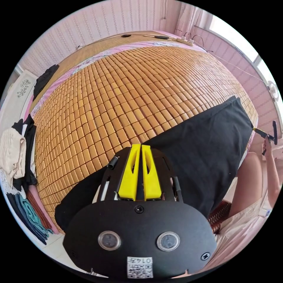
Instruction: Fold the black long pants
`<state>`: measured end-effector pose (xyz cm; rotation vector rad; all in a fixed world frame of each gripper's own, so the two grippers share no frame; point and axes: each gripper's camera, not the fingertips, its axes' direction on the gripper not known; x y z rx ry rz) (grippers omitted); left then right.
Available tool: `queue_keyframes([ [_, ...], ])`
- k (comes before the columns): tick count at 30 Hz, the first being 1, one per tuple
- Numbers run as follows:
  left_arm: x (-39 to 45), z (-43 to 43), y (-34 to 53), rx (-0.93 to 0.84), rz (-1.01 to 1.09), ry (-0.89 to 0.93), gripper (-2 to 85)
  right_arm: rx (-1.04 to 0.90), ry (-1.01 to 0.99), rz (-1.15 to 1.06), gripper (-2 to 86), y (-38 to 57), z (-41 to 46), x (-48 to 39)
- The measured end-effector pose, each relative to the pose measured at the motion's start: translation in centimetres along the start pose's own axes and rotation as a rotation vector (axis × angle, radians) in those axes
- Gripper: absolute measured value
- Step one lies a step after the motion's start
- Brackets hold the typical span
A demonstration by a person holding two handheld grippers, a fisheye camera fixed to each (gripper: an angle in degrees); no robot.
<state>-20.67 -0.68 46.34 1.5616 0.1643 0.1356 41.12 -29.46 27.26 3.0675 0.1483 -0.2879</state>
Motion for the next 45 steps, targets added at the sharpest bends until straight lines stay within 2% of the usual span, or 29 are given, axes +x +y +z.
queue_keyframes([
  [3,-0.8,-2.8,1.8,0.113,-0.038,-0.019,-0.9,-0.005,0.141,0.003,-0.1,-0.9,-0.8,-0.8],
  [5,1.2,-4.5,3.3,0.146,0.083,0.049,-0.9,0.026,0.223,-0.067,-0.1,-1.6,-1.7,-3.2],
  [10,11.5,-2.1,7.8,0.026,0.337,0.289,-0.7,0.03,-0.026,-0.622,-0.3,-3.6,-0.8,-19.4],
  [13,15.8,0.5,10.3,-0.021,0.358,0.31,-0.8,-0.061,-0.183,-0.895,-0.3,-4.3,1.7,-28.7],
  [14,16.6,1.6,10.9,-0.044,0.358,0.3,-0.9,-0.078,-0.19,-0.941,-0.4,-4.4,2.2,-30.4],
  [16,16.9,1.5,11.9,0.016,0.347,0.265,-0.9,-0.098,-0.148,-1.06,-0.4,-5.0,4.2,-35.8],
  [21,16.7,1.8,12.5,0.003,0.351,0.261,-1.0,-0.253,-0.005,-1.184,-0.6,-6.6,9.5,-40.7],
  [23,17.2,1.9,12.7,-0.004,0.388,0.23,-1.0,-0.331,0.012,-1.163,-0.6,-8.2,9.3,-40.9],
  [26,17.8,2.2,13.4,0.004,0.414,0.188,-1.0,-0.272,0.03,-1.144,-0.5,-9.6,9.4,-40.6],
  [30,17.2,2.2,13.5,0.009,0.412,0.194,-1.0,-0.285,-0.058,-1.087,-0.3,-10.5,9.3,-39.1],
  [32,16.5,1.7,13.6,0.017,0.408,0.224,-1.0,-0.191,-0.159,-1.013,-0.1,-10.4,7.2,-36.4],
  [34,15.6,0.6,13.9,0.055,0.396,0.264,-1.0,-0.079,-0.272,-0.843,0.5,-9.7,4.1,-30.3],
  [36,14.4,-0.2,14.3,0.076,0.377,0.292,-1.0,0.0,-0.288,-0.682,1.5,-8.5,2.3,-24.1],
  [38,12.5,-1.2,15.0,0.094,0.331,0.281,-1.0,0.061,-0.22,-0.501,5.6,-7.0,0.9,-17.3],
  [40,10.7,-1.8,15.4,0.104,0.29,0.265,-1.0,0.097,-0.056,-0.224,11.3,-5.0,-0.1,-8.3],
  [42,8.9,-2.1,15.7,0.1,0.242,0.239,-1.0,0.093,0.046,-0.046,13.6,-3.9,-0.4,-2.6],
  [45,6.1,-2.5,16.0,0.083,0.161,0.19,-1.0,0.118,0.059,0.116,14.9,-2.6,-0.5,3.3],
])
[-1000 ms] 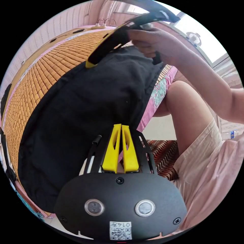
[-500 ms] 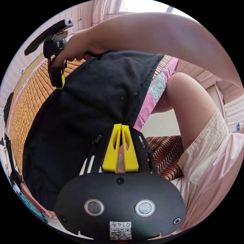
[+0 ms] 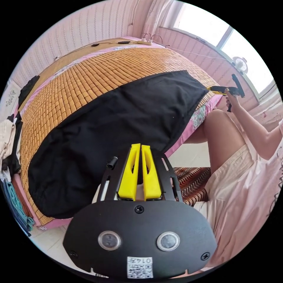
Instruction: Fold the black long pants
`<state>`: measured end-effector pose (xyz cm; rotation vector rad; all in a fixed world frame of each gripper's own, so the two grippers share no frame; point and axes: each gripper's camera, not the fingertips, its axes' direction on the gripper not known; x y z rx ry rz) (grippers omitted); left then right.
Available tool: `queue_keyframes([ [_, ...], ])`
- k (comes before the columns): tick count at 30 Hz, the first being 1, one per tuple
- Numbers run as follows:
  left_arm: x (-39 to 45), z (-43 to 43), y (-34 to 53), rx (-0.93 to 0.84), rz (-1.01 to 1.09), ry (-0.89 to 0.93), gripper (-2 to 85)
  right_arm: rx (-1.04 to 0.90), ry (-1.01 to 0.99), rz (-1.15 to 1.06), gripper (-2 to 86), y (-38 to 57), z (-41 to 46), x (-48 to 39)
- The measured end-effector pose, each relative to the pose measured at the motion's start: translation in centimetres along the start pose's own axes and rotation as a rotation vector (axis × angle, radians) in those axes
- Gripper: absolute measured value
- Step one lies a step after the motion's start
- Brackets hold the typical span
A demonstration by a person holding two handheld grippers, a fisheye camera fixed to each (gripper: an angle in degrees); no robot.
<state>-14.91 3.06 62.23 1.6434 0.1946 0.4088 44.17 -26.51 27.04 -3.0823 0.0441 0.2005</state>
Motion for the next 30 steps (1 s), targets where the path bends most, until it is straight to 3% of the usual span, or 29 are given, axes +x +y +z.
queue_keyframes([
  [6,-5.5,-1.5,0.9,-0.022,-0.181,-0.072,-0.9,-0.076,0.028,-0.108,11.6,-1.1,3.4,0.9],
  [8,-7.4,-1.4,1.2,-0.055,-0.227,-0.103,-0.9,-0.057,0.072,-0.175,5.6,-0.5,3.2,0.2],
  [12,-9.8,-0.1,1.5,-0.119,-0.282,-0.108,-1.0,-0.033,0.002,-0.218,2.8,0.7,3.5,0.2],
  [14,-11.0,1.3,1.8,-0.16,-0.315,-0.064,-1.0,-0.033,-0.095,-0.147,2.2,0.5,3.4,1.9],
  [19,-10.9,1.0,0.9,-0.133,-0.27,-0.028,-1.0,0.161,-0.614,0.13,1.3,0.6,1.7,9.8],
  [23,-8.4,2.1,-1.1,-0.092,-0.188,0.114,-1.0,0.303,-0.623,0.127,1.2,-0.6,-2.1,11.9],
  [26,-6.1,3.2,-3.1,-0.038,-0.14,0.222,-1.0,0.443,-0.623,0.037,1.3,-2.3,-7.6,11.4],
  [30,-4.4,2.9,-4.8,0.073,-0.129,0.396,-1.0,0.512,-0.734,-0.355,2.0,-3.8,-14.8,2.6],
])
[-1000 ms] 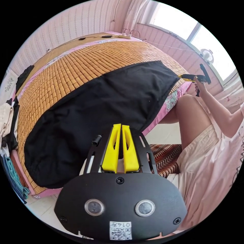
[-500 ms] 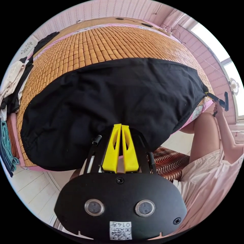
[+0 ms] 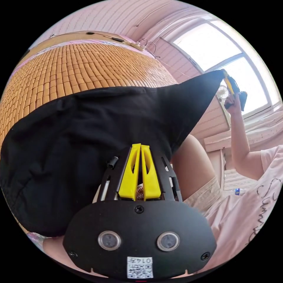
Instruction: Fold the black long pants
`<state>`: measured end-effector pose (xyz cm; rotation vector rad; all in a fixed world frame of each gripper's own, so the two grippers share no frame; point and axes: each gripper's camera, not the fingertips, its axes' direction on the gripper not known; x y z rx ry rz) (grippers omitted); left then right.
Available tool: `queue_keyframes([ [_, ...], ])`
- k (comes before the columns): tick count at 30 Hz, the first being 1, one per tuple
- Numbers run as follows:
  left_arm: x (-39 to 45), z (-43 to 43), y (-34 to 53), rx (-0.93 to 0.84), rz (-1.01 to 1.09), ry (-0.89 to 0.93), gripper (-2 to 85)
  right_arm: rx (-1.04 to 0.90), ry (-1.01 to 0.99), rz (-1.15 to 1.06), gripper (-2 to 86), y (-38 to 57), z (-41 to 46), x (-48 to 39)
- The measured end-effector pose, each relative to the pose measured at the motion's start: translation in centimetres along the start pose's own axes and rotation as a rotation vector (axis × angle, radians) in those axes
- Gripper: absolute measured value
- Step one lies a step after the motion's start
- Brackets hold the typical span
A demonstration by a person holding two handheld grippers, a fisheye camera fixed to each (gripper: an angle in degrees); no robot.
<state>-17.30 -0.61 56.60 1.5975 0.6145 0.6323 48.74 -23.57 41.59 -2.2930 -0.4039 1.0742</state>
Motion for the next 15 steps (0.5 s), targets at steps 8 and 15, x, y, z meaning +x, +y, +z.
queue_keyframes([
  [8,-3.2,-8.8,5.0,0.118,-0.095,-0.057,-0.9,-0.837,-0.421,-0.202,7.1,11.6,22.7,-15.4],
  [15,-4.2,-10.3,8.1,0.093,-0.141,-0.138,0.1,-1.038,-0.309,-0.258,7.2,16.0,27.7,-17.8],
])
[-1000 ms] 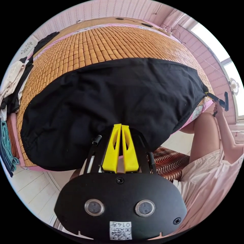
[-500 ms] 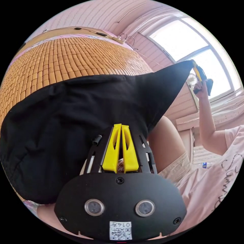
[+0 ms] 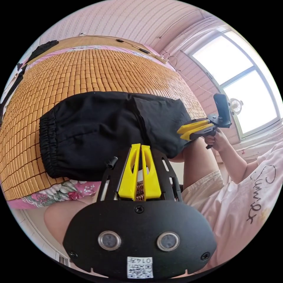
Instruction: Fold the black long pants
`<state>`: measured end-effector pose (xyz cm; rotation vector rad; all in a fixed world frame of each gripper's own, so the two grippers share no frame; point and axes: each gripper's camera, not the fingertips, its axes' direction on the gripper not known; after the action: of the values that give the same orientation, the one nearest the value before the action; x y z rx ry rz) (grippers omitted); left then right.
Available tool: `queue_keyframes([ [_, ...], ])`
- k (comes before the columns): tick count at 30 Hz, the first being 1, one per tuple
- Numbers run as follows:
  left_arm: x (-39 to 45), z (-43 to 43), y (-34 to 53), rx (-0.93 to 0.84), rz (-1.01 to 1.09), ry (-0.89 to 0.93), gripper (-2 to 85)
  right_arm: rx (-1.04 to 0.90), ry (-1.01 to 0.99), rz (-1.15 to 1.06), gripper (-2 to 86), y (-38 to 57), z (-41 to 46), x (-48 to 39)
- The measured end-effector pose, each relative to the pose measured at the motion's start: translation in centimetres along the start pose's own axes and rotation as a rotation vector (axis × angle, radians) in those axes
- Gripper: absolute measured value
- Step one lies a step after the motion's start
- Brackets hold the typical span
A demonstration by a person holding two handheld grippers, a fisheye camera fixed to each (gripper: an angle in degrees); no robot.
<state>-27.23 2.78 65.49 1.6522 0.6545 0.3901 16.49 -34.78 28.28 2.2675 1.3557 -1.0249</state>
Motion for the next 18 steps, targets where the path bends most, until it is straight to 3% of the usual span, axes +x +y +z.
queue_keyframes([
  [3,2.2,1.7,-0.3,-0.015,0.043,0.044,4.3,0.021,0.093,-0.019,7.3,-2.7,-0.4,-0.3],
  [11,4.7,5.7,-0.1,-0.055,0.033,-0.054,10.7,0.0,0.285,0.018,14.0,-12.1,5.2,-2.0],
  [15,5.2,7.8,-0.1,-0.125,0.045,-0.019,8.8,-0.05,0.445,0.036,8.7,-14.2,7.7,-1.9],
  [18,6.3,8.6,0.2,-0.122,0.085,-0.086,4.1,-0.033,0.391,0.045,4.4,-14.0,6.8,-1.5],
])
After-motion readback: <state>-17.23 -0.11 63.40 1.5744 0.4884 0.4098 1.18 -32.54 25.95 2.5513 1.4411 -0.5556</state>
